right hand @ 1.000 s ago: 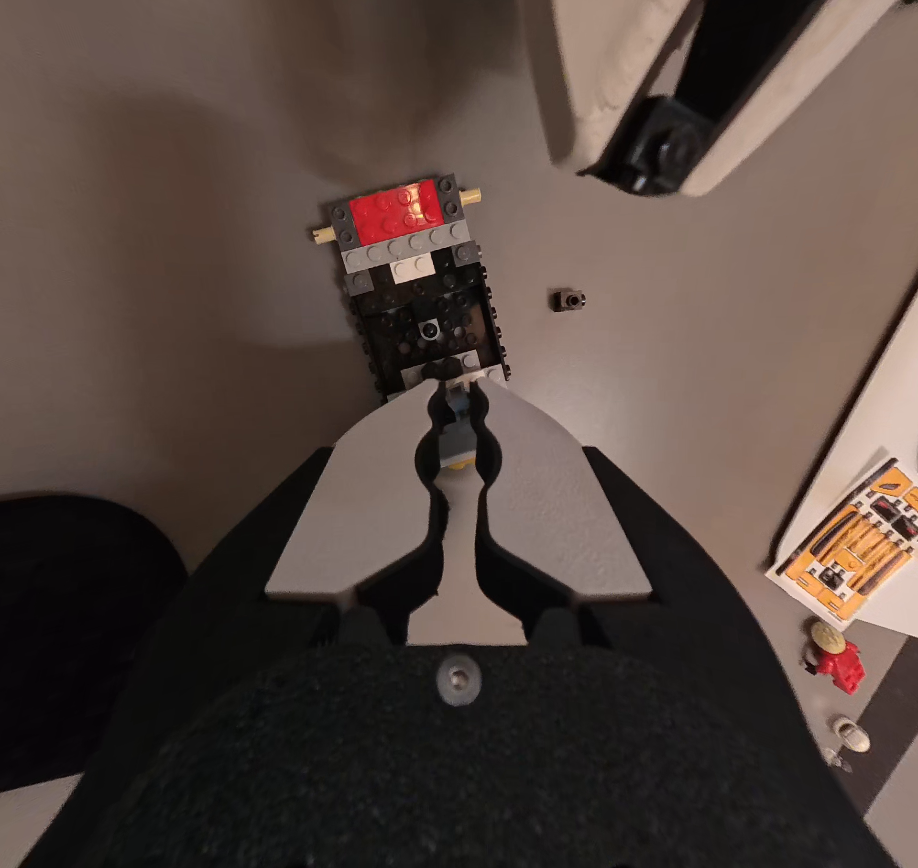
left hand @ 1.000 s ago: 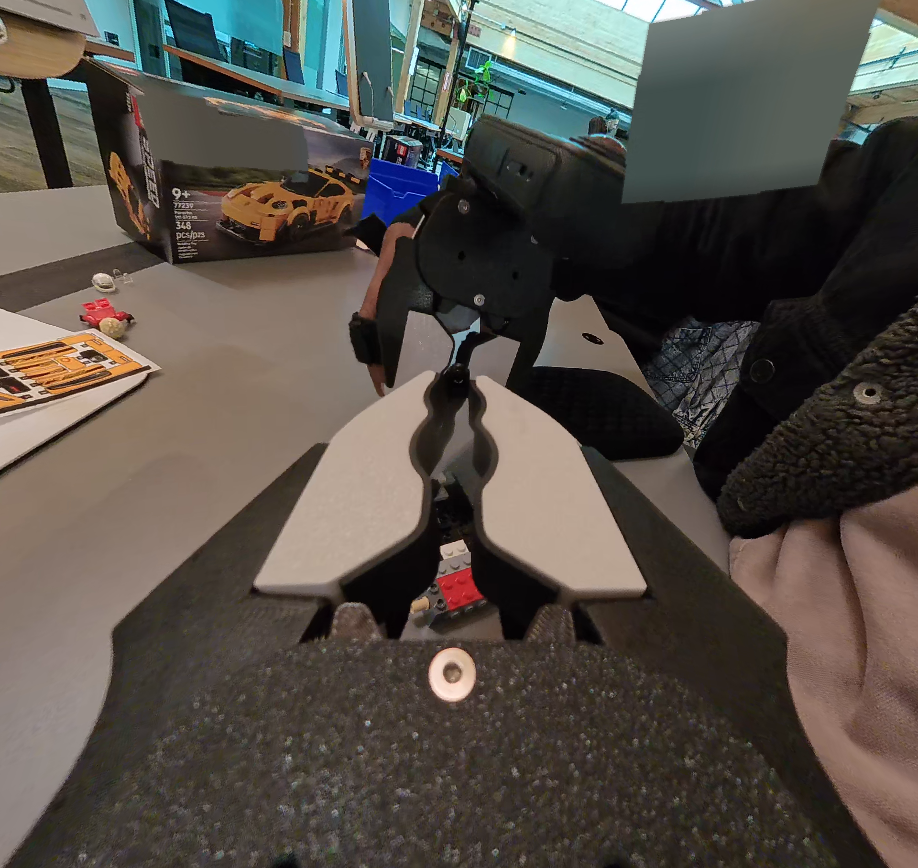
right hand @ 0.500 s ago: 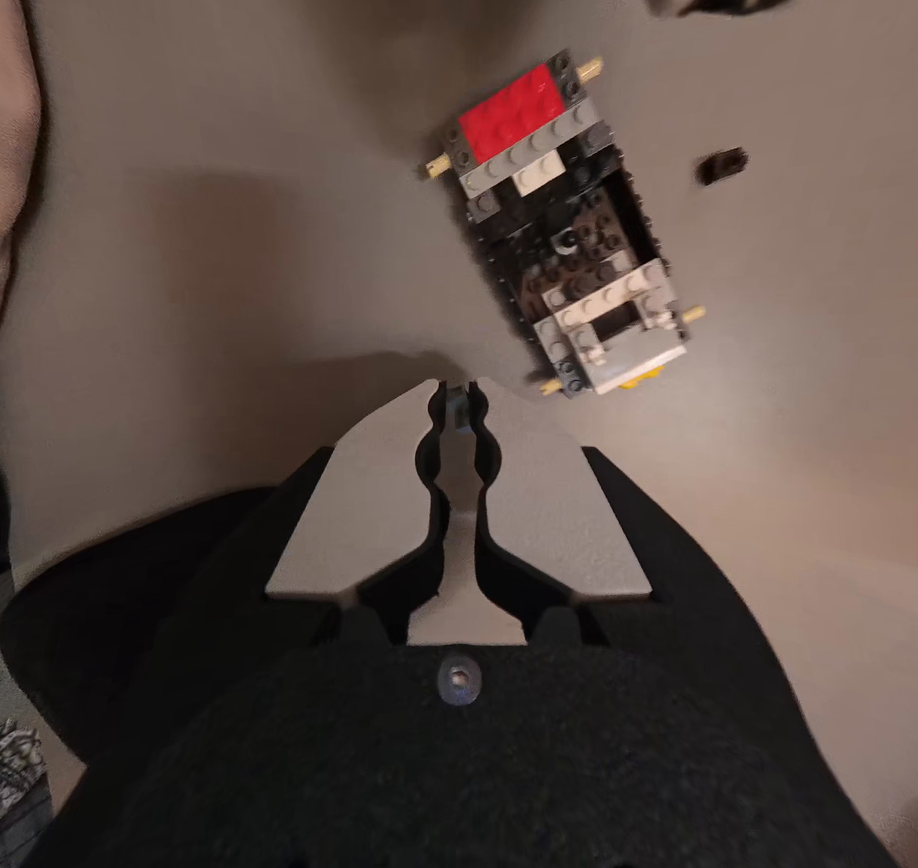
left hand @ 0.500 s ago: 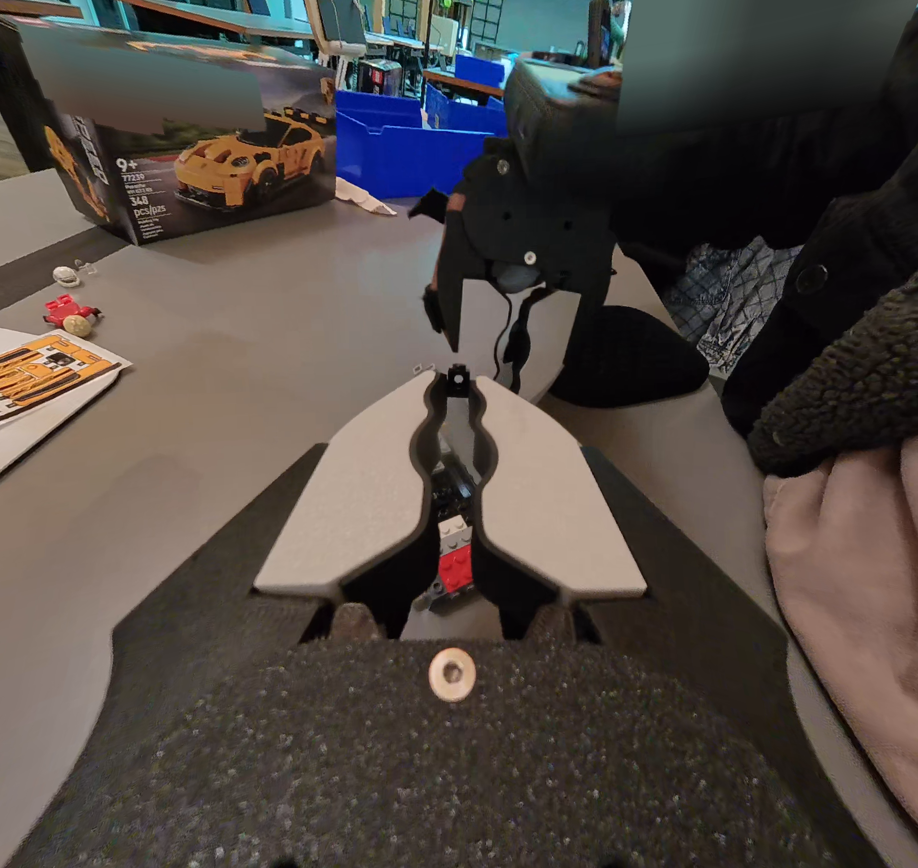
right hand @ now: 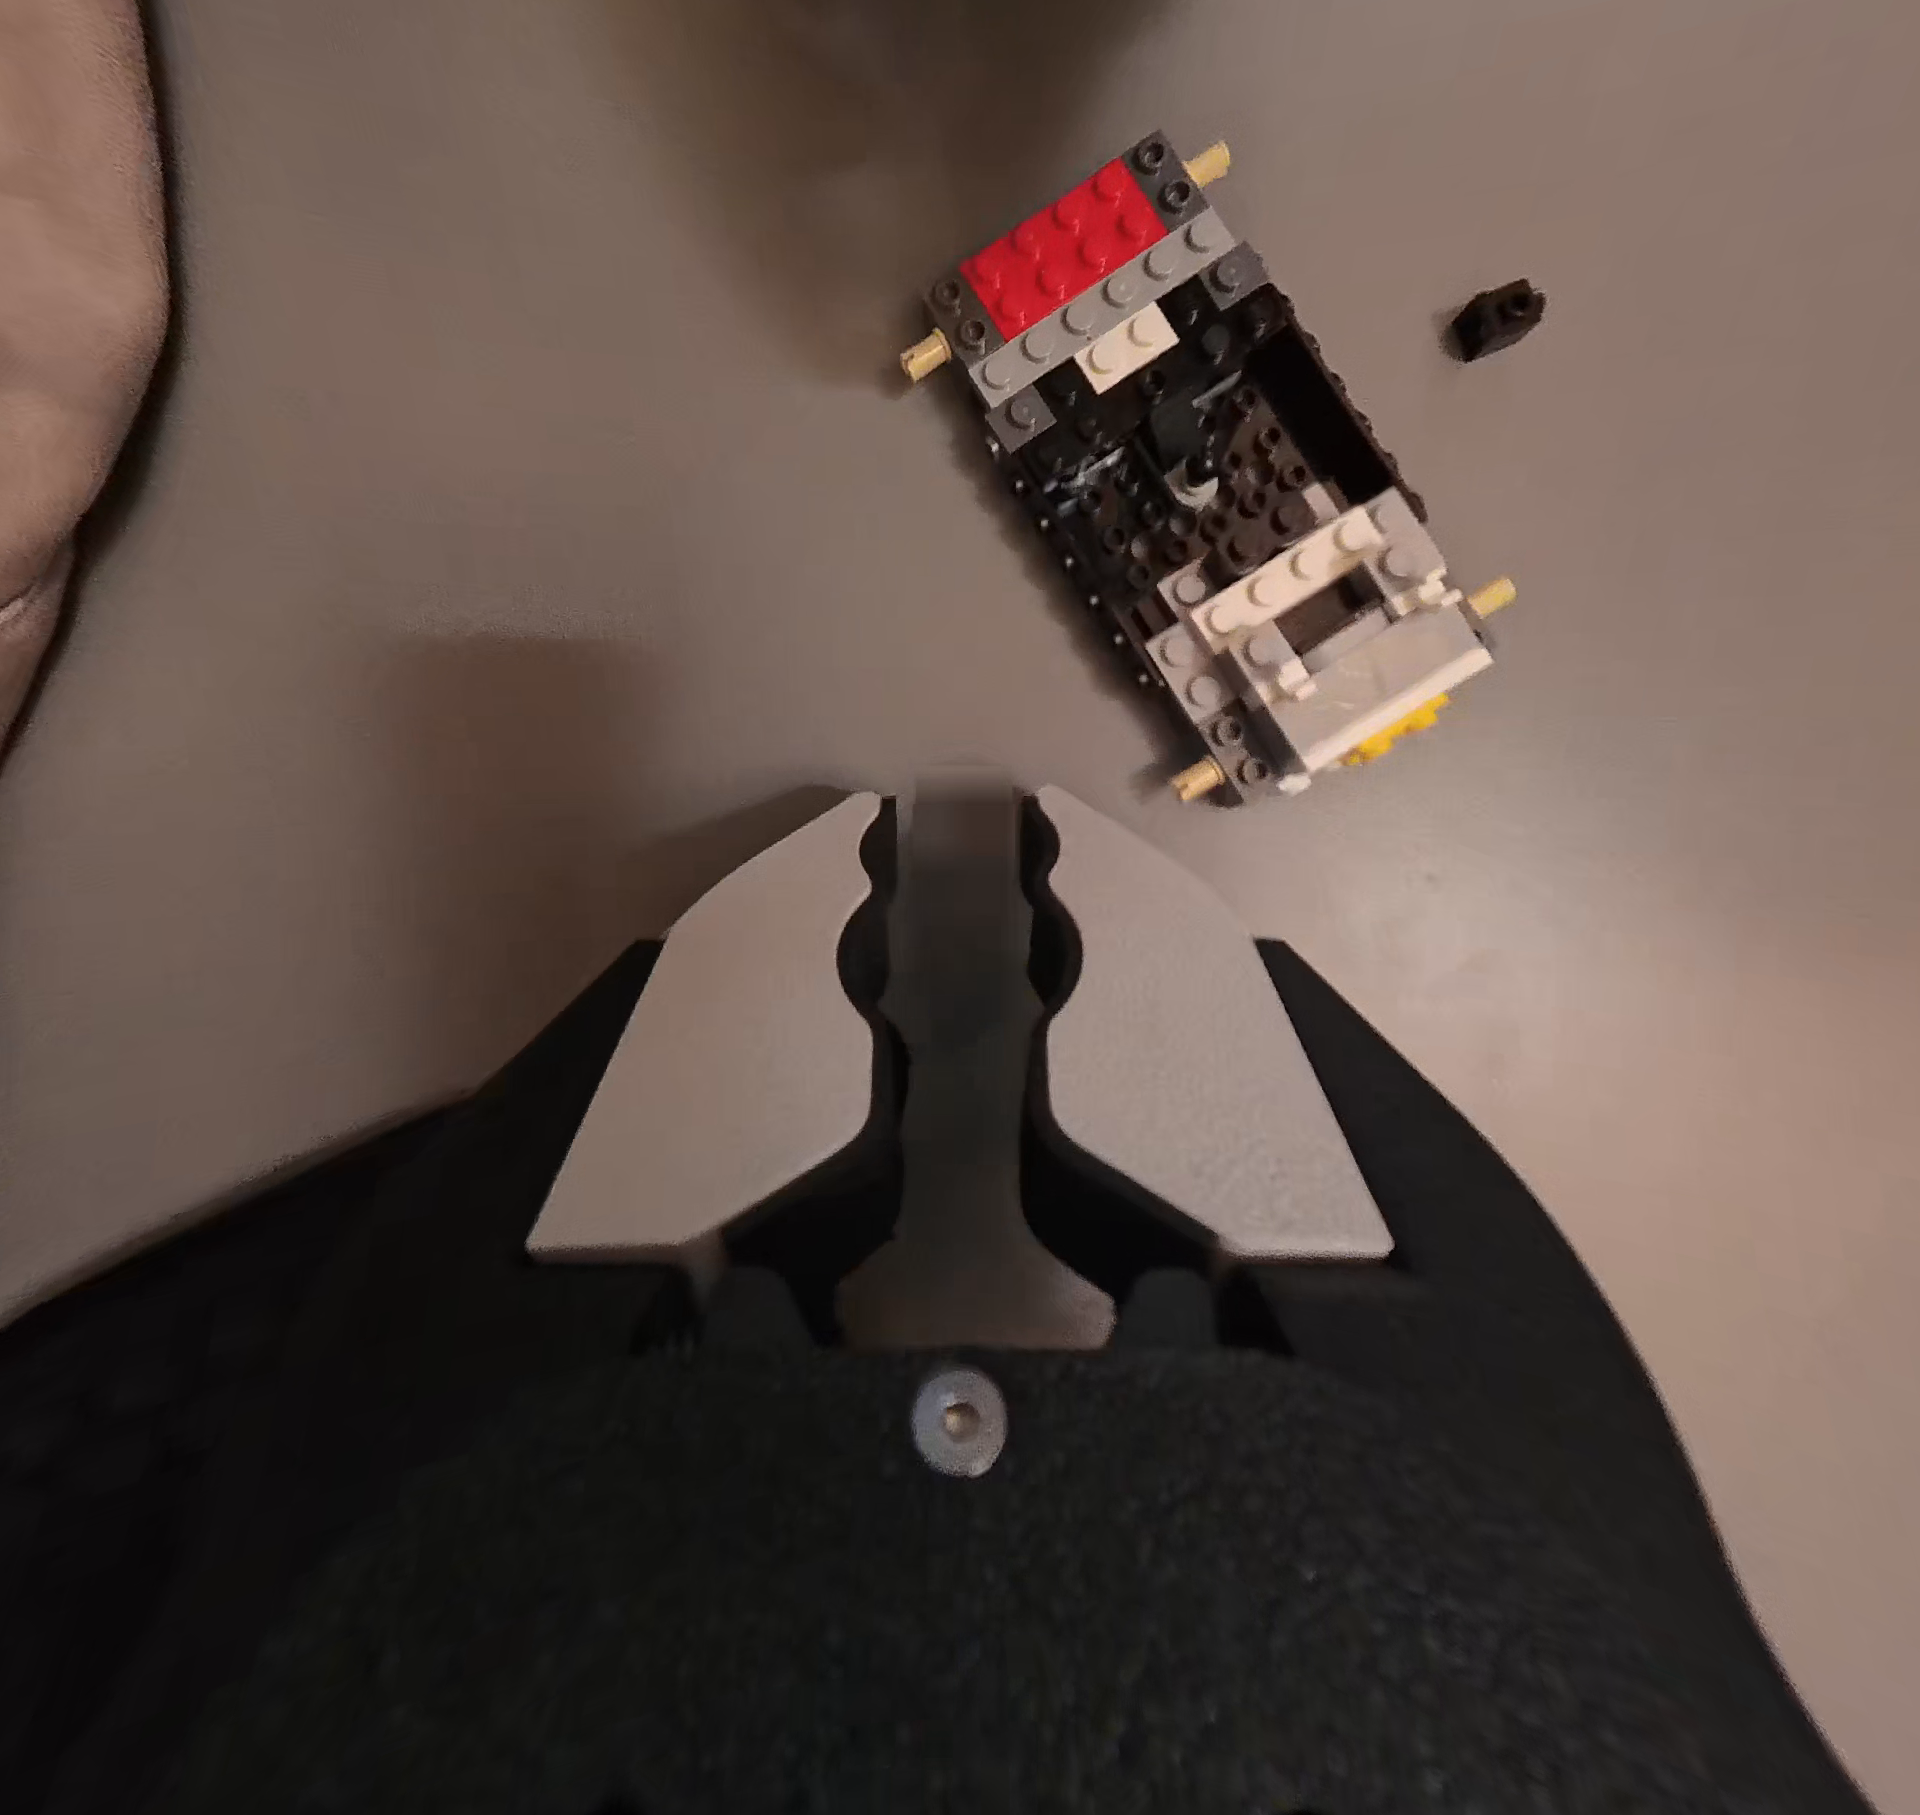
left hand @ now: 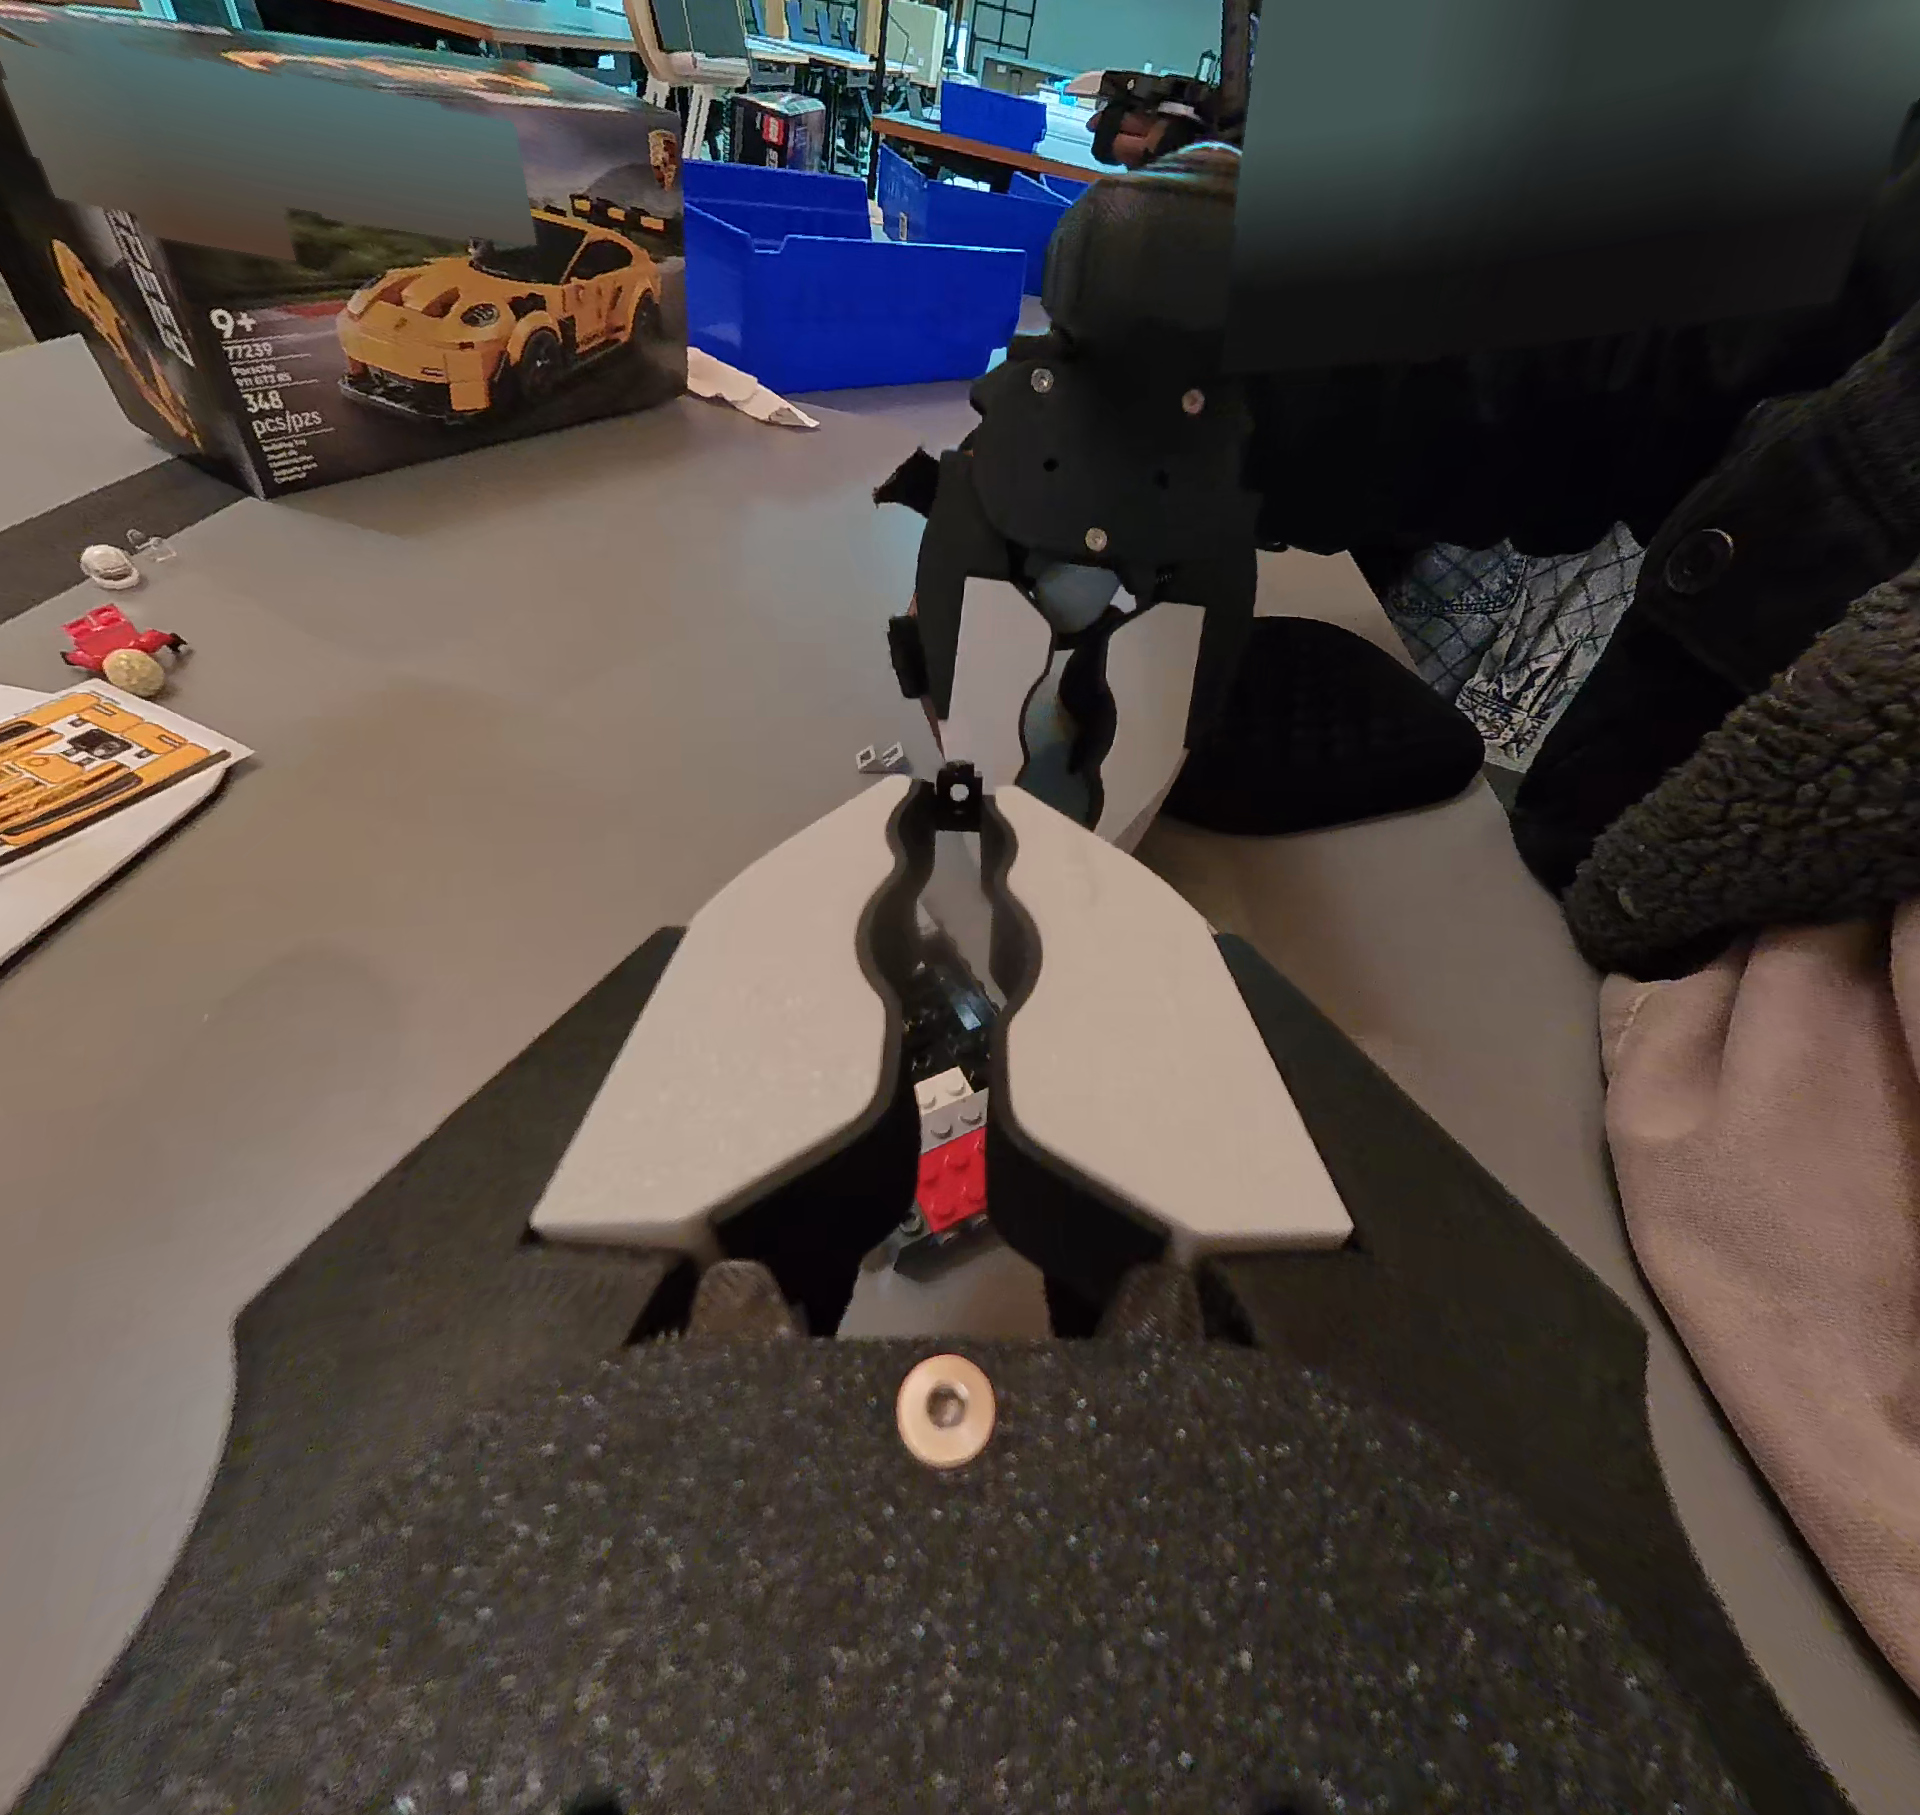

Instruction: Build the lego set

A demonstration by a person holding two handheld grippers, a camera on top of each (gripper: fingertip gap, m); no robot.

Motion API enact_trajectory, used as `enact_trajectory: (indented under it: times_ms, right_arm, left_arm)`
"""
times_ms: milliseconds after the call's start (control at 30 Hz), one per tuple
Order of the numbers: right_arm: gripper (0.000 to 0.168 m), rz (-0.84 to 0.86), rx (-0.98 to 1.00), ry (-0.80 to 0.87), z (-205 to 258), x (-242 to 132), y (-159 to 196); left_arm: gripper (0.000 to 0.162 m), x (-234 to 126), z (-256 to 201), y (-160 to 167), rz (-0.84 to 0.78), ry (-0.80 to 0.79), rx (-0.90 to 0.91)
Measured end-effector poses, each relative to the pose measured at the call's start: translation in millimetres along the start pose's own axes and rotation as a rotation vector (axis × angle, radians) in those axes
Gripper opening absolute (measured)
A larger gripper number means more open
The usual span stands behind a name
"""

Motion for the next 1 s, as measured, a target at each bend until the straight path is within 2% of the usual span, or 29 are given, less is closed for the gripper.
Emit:
enact_trajectory:
  times_ms: [33, 300, 433, 467, 567, 667, 800, 900, 1000]
  right_arm:
    - [0.023, -0.019, -0.007, -0.007, -1, -2, 3]
    - [0.023, -0.133, -0.09, -0.074, -3, -2, 8]
    - [0.016, -0.135, -0.128, -0.082, -5, 3, 7]
    - [0.008, -0.135, -0.133, -0.084, -5, 4, 6]
    - [0.007, -0.118, -0.114, -0.099, -4, 3, 5]
    - [0.007, -0.167, -0.038, -0.024, -14, -10, -12]
    - [0.007, -0.278, 0.042, 0.125, -26, -34, -53]
    - [0.007, -0.28, 0.04, 0.223, -29, -40, -69]
    - [0.007, -0.273, 0.043, 0.237, -28, -41, -79]
  left_arm:
    - [0.008, 0, 0, 0, -0.001, 0.001, -0.002]
    - [0.008, 0, -2, -1, -0.017, 0.022, 0.0]
    - [0.008, 1, -1, 1, -0.019, 0.032, -0.01]
    - [0.008, 1, -2, 1, -0.021, 0.036, -0.01]
    - [0.008, 1, -4, -1, -0.04, 0.055, -0.009]
    - [0.008, 1, -6, -4, -0.059, 0.065, -0.004]
    - [0.008, 0, -11, -11, -0.102, 0.075, 0.035]
    - [0.009, -1, -13, -14, -0.108, 0.052, 0.084]
    - [0.009, -1, -14, -16, -0.101, 0.032, 0.134]
Point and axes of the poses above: each gripper's, where its closed fingertips meet, x out along the fingers, y out of its underside, z = x × y across the jaws, the point moved 2 cm from there along -x, back along the fingers, and after that the axes turned 7 degrees about y, right-handed, at the moved point
